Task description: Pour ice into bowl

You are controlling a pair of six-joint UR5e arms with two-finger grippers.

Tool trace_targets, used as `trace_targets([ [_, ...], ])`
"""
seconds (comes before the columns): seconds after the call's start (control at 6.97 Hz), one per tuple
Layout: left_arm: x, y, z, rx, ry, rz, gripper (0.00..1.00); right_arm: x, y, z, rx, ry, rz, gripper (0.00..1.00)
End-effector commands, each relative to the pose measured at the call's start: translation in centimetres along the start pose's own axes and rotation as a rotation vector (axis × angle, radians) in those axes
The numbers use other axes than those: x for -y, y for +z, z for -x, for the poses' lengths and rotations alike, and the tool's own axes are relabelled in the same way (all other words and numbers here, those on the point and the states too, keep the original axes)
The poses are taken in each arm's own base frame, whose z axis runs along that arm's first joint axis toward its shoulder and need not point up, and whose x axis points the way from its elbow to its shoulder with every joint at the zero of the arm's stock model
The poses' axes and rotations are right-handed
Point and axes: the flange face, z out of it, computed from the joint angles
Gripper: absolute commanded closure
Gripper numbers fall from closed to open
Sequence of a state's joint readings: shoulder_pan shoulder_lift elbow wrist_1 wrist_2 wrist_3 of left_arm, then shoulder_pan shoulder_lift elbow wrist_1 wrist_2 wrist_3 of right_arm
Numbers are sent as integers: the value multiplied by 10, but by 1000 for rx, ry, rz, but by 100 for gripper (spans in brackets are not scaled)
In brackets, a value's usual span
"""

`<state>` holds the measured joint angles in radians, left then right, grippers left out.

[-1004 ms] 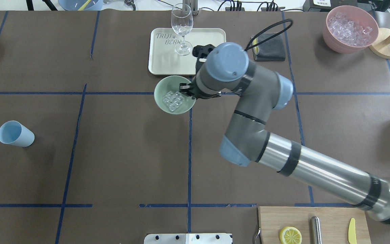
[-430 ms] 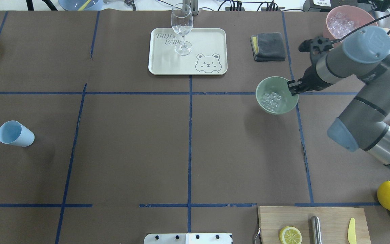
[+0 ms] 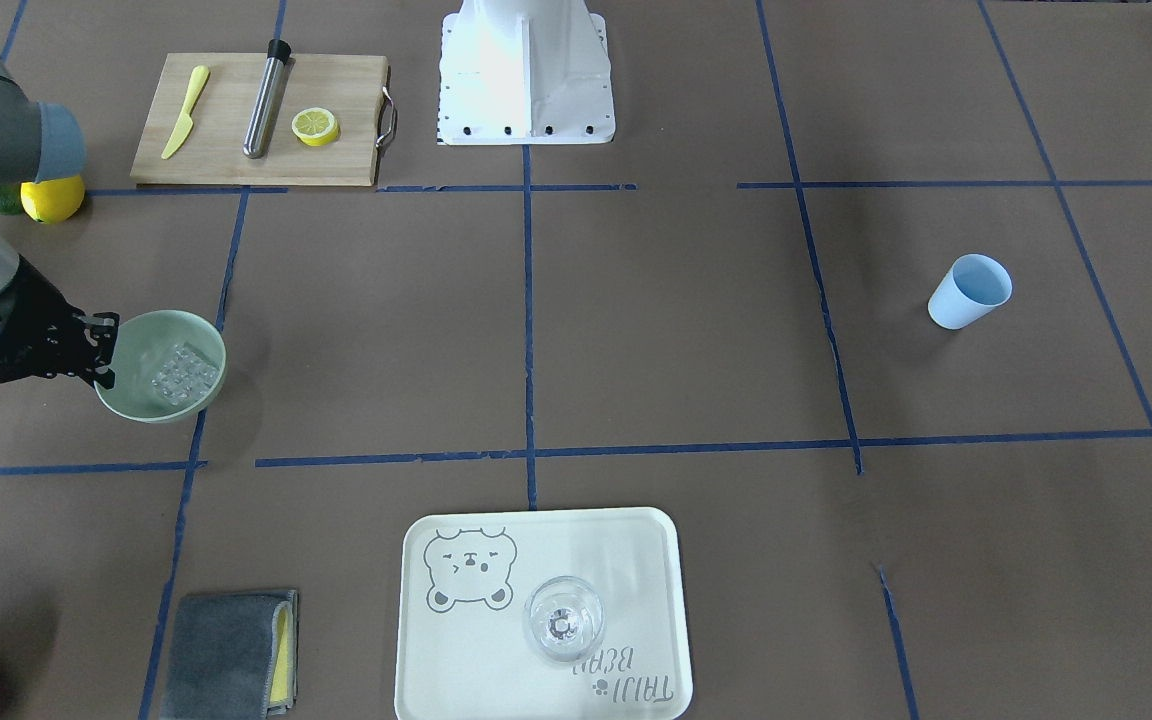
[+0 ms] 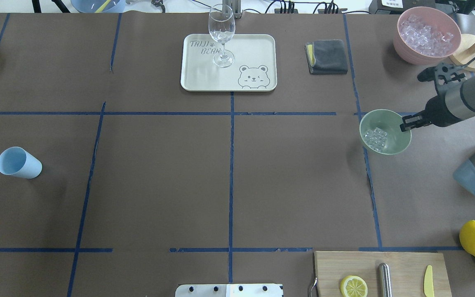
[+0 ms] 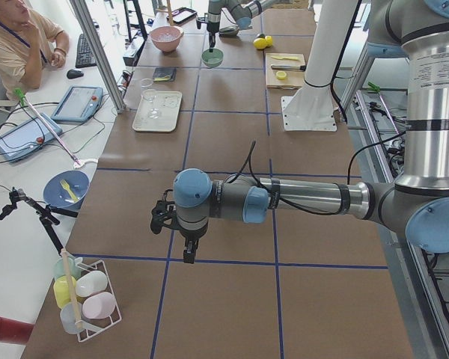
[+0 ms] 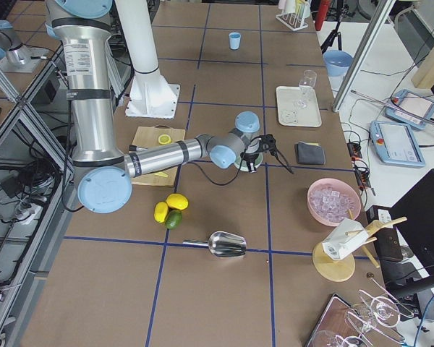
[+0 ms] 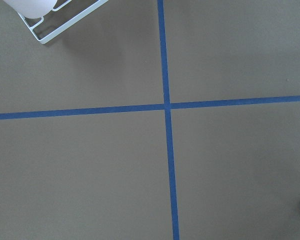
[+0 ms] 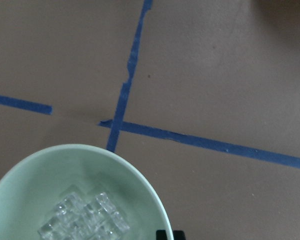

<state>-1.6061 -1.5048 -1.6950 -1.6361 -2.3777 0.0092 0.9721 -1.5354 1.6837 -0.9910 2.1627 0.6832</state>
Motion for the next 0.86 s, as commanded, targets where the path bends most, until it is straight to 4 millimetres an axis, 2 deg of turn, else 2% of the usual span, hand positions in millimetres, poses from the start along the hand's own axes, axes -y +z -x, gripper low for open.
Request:
trace_targets([
  [0.0,0,0,0,0,2,-2,0,-52,10,-56,29,-11,-1,100],
  [0.14,0,1,0,-2,3,0,0,-61,25,-74,34,-18,-4,99],
  [0.29,0,0,-1,-2,4,-2,0,-60,28,-75,41,-19,-17,1],
  [0.43,0,0,-1,-2,4,-2,0,-47,11,-86,34,14,-37,0],
  [0.57,0,1,-2,-3,5,0,0,-39,-8,-106,24,69,-27,0],
  [0.72,1,1,-2,-4,6,1,0,-15,-42,-123,37,58,-42,0],
])
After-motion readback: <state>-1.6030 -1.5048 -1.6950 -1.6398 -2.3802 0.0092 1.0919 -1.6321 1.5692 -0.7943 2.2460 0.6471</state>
